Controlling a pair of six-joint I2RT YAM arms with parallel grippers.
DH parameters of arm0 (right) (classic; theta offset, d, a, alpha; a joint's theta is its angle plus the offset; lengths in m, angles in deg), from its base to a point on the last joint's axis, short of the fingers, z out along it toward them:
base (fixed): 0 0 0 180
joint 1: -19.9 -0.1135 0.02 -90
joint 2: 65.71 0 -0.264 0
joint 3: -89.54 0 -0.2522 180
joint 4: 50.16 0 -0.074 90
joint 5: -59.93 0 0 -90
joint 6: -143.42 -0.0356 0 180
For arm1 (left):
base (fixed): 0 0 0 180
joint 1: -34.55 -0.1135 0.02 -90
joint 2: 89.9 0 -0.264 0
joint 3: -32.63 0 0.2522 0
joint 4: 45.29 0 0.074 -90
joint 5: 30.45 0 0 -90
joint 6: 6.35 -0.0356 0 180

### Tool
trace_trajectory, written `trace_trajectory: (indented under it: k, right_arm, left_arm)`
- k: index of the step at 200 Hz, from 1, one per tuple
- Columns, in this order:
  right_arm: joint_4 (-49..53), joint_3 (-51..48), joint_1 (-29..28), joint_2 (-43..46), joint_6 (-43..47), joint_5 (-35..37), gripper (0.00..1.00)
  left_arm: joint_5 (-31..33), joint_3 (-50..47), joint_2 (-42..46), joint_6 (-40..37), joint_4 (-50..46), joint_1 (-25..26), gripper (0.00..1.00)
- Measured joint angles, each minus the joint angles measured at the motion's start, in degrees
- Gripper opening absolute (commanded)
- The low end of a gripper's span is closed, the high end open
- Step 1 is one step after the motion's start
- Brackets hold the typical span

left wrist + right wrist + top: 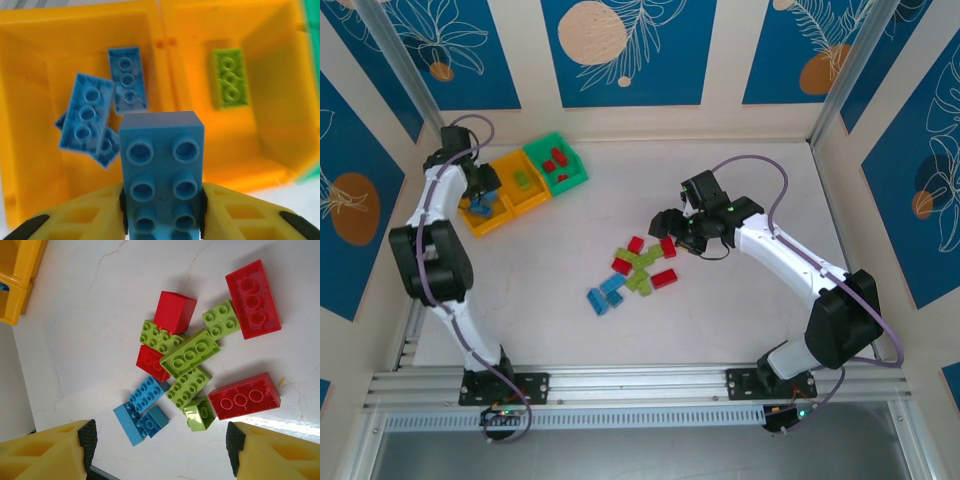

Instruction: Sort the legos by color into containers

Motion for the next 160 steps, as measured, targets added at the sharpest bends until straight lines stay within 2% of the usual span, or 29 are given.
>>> trace_trajectory:
  k: [21, 46, 62, 86, 101, 136, 160]
  right_arm:
    - [0.3, 0.0, 0.0, 0.0, 0.0, 0.0, 0.72]
    - [1.0, 0.0, 0.0, 0.0, 0.0, 0.2, 0.72]
    - [0.8, 0.0, 0.0, -0.1, 0.0, 0.2, 0.72]
    - [0.9, 1.3, 0.0, -2.8, 0.7, 0.3, 0.72]
    - [1.0, 4.3, 0.0, -7.2, 1.6, 0.7, 0.72]
    - [3.3, 15.2, -1.1, -20.2, 0.3, 3.7, 0.71]
    - [6.8, 24.3, -2.7, -29.3, -1.9, 6.7, 0.71]
  left_arm:
    - [-0.3, 5.3, -5.4, -0.2, -2.0, -1.4, 0.6]
    - [-1.2, 5.3, -3.8, 0.0, -2.8, -2.0, 0.6]
    - [-3.3, 1.7, 1.0, 0.9, -1.9, -1.8, 0.6]
    - [-6.6, -8.8, 14.6, 2.6, 0.5, 0.5, 0.6]
    - [-7.8, -13.7, 23.3, 2.5, 1.9, 5.5, 0.6]
    - [-10.3, -23.5, 36.5, -0.9, 5.9, 24.3, 0.61]
    - [-9.9, -30.9, 41.2, -4.0, 5.3, 29.4, 0.63]
